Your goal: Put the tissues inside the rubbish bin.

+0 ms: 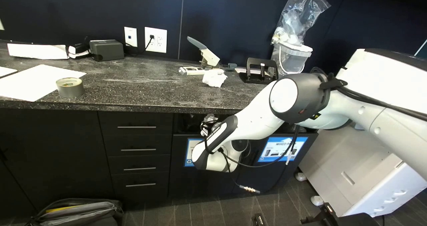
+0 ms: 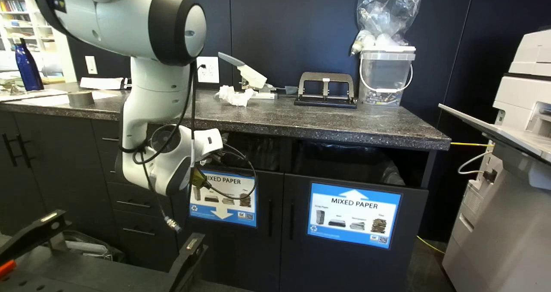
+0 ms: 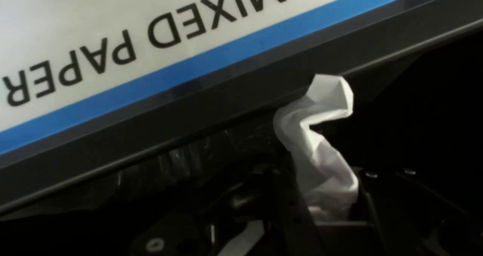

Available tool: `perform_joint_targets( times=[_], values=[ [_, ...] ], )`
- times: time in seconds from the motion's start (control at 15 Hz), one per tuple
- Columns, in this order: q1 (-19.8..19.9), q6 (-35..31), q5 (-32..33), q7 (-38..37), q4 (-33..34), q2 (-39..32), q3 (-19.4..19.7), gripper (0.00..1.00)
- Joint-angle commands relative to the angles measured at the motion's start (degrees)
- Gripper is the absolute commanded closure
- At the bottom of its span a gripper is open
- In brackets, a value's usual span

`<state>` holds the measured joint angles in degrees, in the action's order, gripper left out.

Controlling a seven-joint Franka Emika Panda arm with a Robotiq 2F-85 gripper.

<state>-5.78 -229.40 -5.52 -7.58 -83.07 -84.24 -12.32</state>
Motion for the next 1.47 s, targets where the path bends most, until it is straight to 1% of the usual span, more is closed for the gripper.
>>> perform_joint_targets(
  times=[0.0,0.13,0.47,0.53,0.6,0.67,0.73,0.8,0.87,1.0,1.07,1.13,1.2,1.4],
  values=[
    [-4.85,-2.65,-4.28,-2.57,5.57,-1.31,3.34,0.89],
    [-6.34,-3.12,-6.42,-2.21,7.63,-1.86,4.46,0.89],
    [-9.47,-3.26,-9.48,-2.76,7.47,-1.08,7.88,0.89],
    [-9.68,-2.84,-9.82,-2.80,7.31,-1.08,8.18,0.64],
    [-9.96,-2.91,-9.99,-2.88,7.14,-1.08,8.61,0.63],
    [-7.64,-3.56,-8.99,0.54,7.01,-1.08,5.34,0.57],
    [-7.62,-3.61,-9.21,0.70,7.10,-1.08,5.32,0.48],
    [-9.89,-3.19,-10.13,-2.52,7.16,-1.08,8.59,0.41],
    [-7.51,-3.73,-9.06,0.81,7.02,-1.07,5.28,0.32],
    [-7.45,-3.85,-9.04,1.05,6.90,-1.07,5.20,0.19],
    [-7.38,-3.67,-8.96,1.13,7.00,-1.07,5.13,0.11],
    [-9.77,-3.36,-9.98,-1.92,6.93,-1.07,8.50,0.04],
    [-7.56,-3.87,-8.90,1.37,6.77,-1.07,5.39,0.01],
    [-7.58,-2.34,-8.44,2.60,6.56,-1.08,5.83,0.00]
  ],
)
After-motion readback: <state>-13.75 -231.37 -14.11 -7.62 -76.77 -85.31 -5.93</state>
